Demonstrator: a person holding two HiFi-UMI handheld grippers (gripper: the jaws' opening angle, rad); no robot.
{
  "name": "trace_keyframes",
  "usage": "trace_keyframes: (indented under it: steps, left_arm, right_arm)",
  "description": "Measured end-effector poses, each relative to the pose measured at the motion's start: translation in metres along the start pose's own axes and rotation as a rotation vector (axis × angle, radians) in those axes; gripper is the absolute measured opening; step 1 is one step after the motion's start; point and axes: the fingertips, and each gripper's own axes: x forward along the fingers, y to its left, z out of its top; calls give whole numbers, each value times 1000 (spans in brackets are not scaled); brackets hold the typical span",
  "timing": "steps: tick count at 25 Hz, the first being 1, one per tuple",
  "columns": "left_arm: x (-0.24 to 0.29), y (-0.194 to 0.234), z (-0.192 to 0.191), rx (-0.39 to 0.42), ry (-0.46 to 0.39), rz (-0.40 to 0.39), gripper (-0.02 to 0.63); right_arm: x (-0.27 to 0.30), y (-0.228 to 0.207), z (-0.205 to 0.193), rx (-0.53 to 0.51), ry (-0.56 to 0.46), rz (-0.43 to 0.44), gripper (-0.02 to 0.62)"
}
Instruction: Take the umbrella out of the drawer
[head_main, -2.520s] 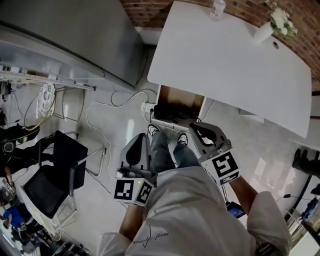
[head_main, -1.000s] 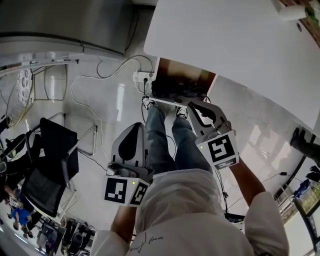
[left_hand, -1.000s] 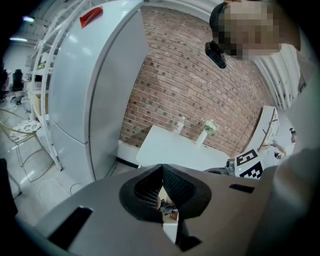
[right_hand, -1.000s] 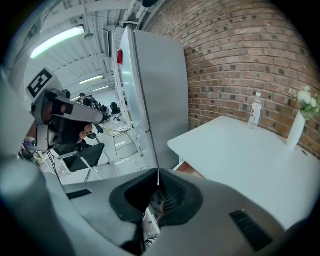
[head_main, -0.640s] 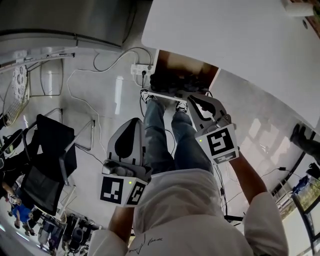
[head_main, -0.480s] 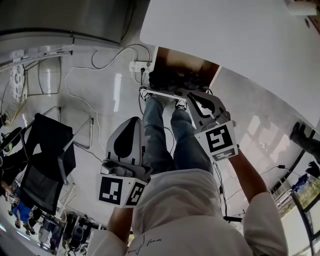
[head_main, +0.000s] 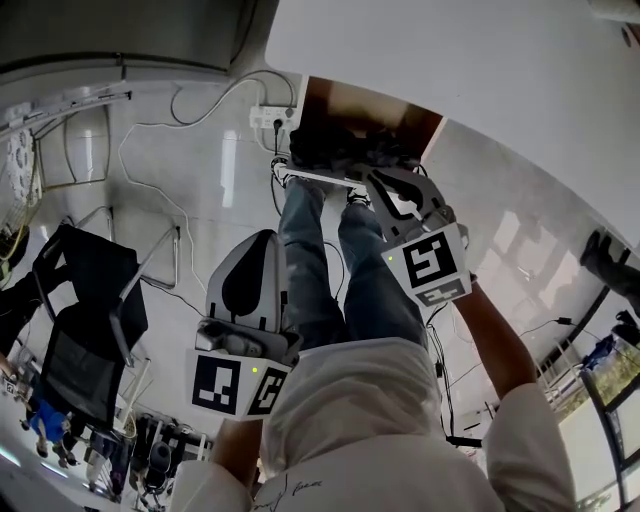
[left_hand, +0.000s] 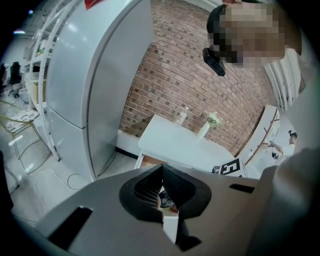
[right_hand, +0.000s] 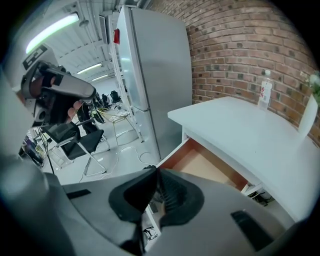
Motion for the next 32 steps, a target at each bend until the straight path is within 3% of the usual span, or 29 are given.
trace_keyframes:
  steps: [16,32]
  left_arm:
    - [23,16,-30,-36,53,-1,17]
    - [32,30,-48,-58,85,4,17]
  right_arm:
    - [45,-5,-44,-47,97,15,43]
    - [81,-13,-76,-157,200,14,72]
